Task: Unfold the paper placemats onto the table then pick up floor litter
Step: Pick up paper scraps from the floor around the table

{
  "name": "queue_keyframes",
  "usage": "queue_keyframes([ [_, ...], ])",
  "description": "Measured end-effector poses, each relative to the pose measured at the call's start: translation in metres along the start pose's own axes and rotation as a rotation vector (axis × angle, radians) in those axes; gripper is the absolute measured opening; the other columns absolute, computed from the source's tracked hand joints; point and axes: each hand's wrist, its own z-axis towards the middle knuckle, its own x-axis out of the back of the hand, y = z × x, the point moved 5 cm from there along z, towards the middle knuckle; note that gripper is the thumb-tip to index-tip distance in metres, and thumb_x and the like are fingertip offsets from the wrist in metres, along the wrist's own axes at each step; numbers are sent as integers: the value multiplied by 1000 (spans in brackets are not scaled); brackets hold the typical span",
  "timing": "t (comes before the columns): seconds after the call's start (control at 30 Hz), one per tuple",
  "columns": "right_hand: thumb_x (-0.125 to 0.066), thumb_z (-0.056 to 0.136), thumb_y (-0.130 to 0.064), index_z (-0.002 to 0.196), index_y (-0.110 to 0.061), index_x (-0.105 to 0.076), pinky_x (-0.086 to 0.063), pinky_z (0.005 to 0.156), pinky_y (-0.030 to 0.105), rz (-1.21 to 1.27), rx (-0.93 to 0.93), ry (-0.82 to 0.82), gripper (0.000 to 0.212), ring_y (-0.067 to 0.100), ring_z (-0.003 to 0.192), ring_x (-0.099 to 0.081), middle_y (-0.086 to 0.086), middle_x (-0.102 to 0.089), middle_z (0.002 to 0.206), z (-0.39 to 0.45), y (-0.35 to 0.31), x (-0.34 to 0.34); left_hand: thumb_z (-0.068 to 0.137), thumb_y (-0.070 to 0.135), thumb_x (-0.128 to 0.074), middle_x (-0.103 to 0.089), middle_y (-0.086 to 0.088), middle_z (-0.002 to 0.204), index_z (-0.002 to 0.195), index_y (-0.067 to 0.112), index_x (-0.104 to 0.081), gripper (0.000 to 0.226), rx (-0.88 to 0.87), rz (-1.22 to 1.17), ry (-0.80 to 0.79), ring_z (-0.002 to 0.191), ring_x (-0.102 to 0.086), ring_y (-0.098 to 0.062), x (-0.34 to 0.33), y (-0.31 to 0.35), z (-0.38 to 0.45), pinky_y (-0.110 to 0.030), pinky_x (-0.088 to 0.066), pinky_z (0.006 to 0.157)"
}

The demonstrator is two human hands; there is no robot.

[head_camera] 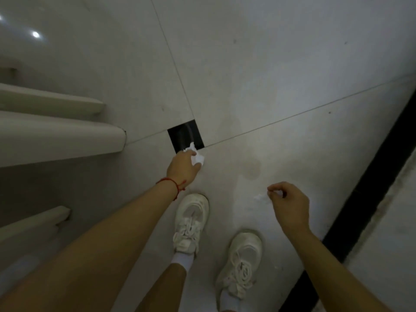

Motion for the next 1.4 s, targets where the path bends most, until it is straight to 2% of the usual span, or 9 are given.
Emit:
queue_keyframes([
  [0.23, -61, 83, -5, 77, -15, -62, -34, 60, 4, -17, -14, 19, 12, 9, 69, -52, 6, -60, 84, 38, 43, -44, 73, 20, -71, -54, -25, 118, 117, 2, -57, 49, -17, -31, 78, 109, -53, -36, -45, -42, 59, -43, -48, 93],
  [0.4, -61, 83, -4, 77, -15, -63, -36, 57, -5, -4, 3, 22, 13, 2, 67, -52, 4, -60, 83, 39, 63, -68, 84, 12, -59, -45, -22, 121, 121, 2, -52, 39, -128, 87, 284, 107, -47, -34, -51, -51, 70, -38, -46, 89],
  [0.5, -60, 83, -3, 77, -13, -64, -37, 58, -5, 26, 3, 27, 13, 2, 68, -53, 5, -61, 82, 35, 63, -74, 85, 7, -58, -51, -23, 110, 113, -2, -57, 30, -124, 64, 251, 95, -53, -34, -51, -55, 73, -15, -35, 73],
  [0.6, -61, 82, -2, 78, -13, -64, -39, 60, -4, 68, 7, 51, 12, 2, 69, -54, 5, -62, 83, 32, 52, -68, 80, 6, -63, -58, -25, 103, 101, -4, -63, 23, -61, -23, 235, 92, -56, -34, -45, -51, 61, -19, -34, 69],
  [0.77, -61, 81, -2, 77, -14, -64, -40, 62, -3, 111, 43, 115, 13, 1, 70, -53, 5, -62, 82, 18, 9, -34, 74, 3, -69, -64, -27, 92, 85, -9, -65, 17, -15, -217, 284, 76, -49, -20, -23, -17, 8, -20, -30, 59],
  [0.97, -61, 82, -1, 77, -13, -63, -38, 62, -4, 143, 76, 191, 13, -1, 70, -52, 7, -62, 83, -19, -61, 40, 70, 3, -72, -60, -14, 82, 84, -2, -67, 15, -61, -349, 316, 76, -55, -20, 31, 44, -72, -17, -36, 64],
  [1.1, -60, 82, 0, 82, -9, -65, -38, 64, -5, 202, 117, 249, 10, -1, 70, -53, 7, -62, 84, -57, -119, 95, 70, 3, -71, -62, -16, 83, 83, -1, -66, 14, -101, -409, 318, 76, -57, -21, 90, 88, -118, -29, -46, 69],
  [1.33, -62, 82, 0, 85, -5, -66, -43, 66, -2, 336, 181, 325, 8, 0, 75, -56, 6, -62, 83, -150, -228, 184, 71, 6, -68, -57, -9, 70, 73, 6, -63, 5, -223, -434, 359, 66, -51, -18, 218, 174, -201, -31, -41, 62],
  [1.4, -62, 82, -1, 86, -5, -66, -48, 71, 6, 372, 185, 348, 8, 1, 75, -56, 6, -63, 83, -179, -256, 206, 73, 3, -66, -59, -9, 68, 66, 15, -60, 15, -268, -479, 395, 65, -52, -18, 252, 198, -232, -34, -42, 63],
])
